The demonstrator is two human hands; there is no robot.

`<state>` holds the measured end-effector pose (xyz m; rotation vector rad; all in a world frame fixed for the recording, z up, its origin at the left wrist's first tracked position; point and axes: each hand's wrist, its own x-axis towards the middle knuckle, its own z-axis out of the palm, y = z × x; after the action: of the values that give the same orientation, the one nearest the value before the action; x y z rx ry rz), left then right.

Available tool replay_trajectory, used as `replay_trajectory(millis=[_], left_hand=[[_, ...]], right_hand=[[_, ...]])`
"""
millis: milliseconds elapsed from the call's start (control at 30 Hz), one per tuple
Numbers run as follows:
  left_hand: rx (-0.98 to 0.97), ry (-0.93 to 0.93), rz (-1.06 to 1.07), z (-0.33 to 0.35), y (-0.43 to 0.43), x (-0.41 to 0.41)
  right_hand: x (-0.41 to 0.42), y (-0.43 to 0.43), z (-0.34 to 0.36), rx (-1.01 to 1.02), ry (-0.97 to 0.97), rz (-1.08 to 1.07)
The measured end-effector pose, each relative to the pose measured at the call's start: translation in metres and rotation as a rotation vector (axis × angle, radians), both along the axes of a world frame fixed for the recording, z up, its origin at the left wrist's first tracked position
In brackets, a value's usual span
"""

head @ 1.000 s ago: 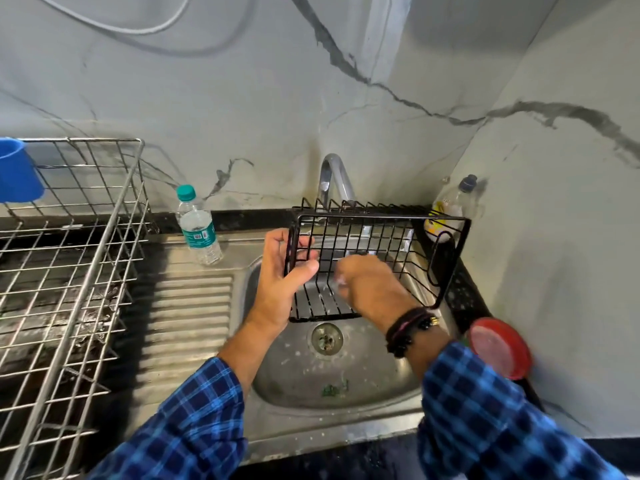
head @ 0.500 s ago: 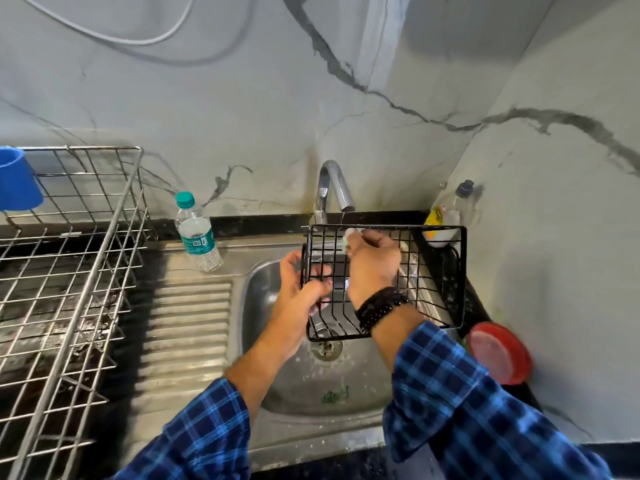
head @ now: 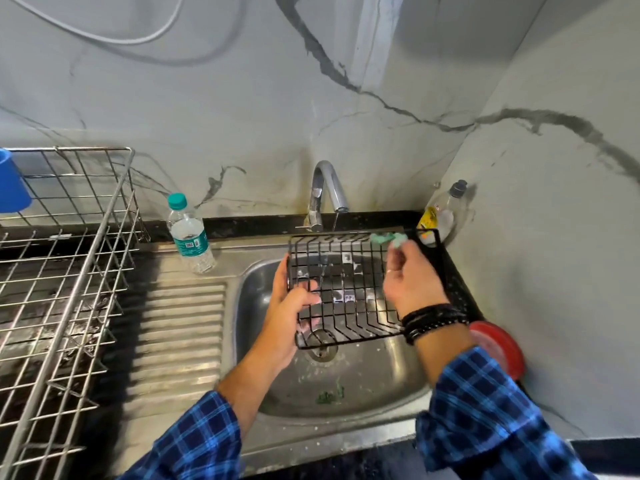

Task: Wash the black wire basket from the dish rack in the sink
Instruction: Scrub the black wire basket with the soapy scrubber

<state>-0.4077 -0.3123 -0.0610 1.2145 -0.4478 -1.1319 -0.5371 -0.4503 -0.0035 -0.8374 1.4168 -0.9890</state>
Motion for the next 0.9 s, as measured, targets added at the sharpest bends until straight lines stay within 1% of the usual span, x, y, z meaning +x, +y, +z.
replay_trajectory(millis=[33, 67, 133, 200, 233, 267, 300, 367, 467, 533, 600, 767, 900], left_hand=[[0.009, 0.024, 0.008, 0.001, 0.000, 0.003], [0.015, 0.030, 0.007, 0.002, 0.000, 0.005], [0.029, 0.031, -0.012, 0.004, -0.002, 0.005], [0.020, 0.068, -0.027, 0.006, -0.006, 0.001], [0.023, 0.088, -0.031, 0.005, -0.008, -0.001], [0.030, 0.108, -0.032, 0.004, -0.010, -0.003], [0.031, 0.128, -0.030, 0.003, -0.011, -0.004], [0.019, 0.192, -0.032, 0.002, -0.014, -0.008], [0.018, 0.314, -0.065, 0.005, -0.011, -0.011], [0.000, 0.292, -0.054, 0.009, -0.006, -0.009], [-0.011, 0.258, -0.021, 0.006, -0.005, -0.002], [0.007, 0.119, -0.032, 0.015, -0.010, 0.001], [0.005, 0.111, -0.025, 0.021, -0.014, -0.005]], right_hand=[[-0.004, -0.005, 0.008, -0.022, 0.034, -0.026], [-0.008, -0.009, 0.010, -0.095, 0.112, -0.020], [-0.005, -0.012, 0.012, -0.137, 0.086, -0.063], [0.010, -0.005, 0.015, -0.062, -0.091, -0.057], [0.019, -0.001, 0.017, -0.037, -0.211, -0.014], [0.029, 0.005, 0.019, -0.038, -0.286, -0.009], [0.041, 0.014, 0.022, -0.035, -0.342, -0.035], [0.063, 0.026, 0.024, 0.018, -0.383, -0.100], [0.085, 0.038, 0.012, -0.001, -0.204, 0.038], [0.088, 0.041, 0.008, 0.014, -0.179, 0.101], [0.081, 0.033, 0.006, 0.025, -0.172, 0.084], [0.062, 0.011, 0.005, 0.054, -0.267, -0.008], [0.058, 0.010, 0.007, 0.061, -0.341, -0.024]])
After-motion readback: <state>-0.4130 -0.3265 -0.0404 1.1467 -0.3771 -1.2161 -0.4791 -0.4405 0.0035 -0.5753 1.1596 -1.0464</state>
